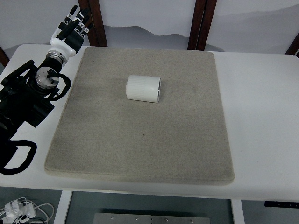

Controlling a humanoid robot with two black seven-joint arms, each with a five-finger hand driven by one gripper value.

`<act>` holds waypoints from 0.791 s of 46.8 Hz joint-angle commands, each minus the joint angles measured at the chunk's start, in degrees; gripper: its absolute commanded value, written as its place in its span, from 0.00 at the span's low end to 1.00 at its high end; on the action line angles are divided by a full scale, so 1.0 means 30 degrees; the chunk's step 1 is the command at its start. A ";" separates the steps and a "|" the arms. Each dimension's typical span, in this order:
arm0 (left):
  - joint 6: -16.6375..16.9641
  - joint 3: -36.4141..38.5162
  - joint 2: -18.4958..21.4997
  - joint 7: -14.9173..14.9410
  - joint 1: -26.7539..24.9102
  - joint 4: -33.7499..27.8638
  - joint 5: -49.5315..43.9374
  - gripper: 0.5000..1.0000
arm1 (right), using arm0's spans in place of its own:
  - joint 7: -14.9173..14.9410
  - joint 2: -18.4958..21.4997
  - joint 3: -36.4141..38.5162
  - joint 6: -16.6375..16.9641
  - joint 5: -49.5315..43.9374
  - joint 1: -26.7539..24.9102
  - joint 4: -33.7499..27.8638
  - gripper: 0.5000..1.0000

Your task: Upright white cup

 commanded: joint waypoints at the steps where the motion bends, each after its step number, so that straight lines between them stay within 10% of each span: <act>1: -0.0031 0.0000 0.0001 -0.0001 0.0004 -0.0013 -0.0001 1.00 | -0.0001 0.0000 0.0000 0.0000 0.0000 0.0000 0.0000 0.90; 37: -0.0060 0.0351 0.0235 0.0000 0.0033 0.0016 0.0292 1.00 | -0.0001 0.0000 0.0000 0.0000 0.0000 0.0000 0.0000 0.90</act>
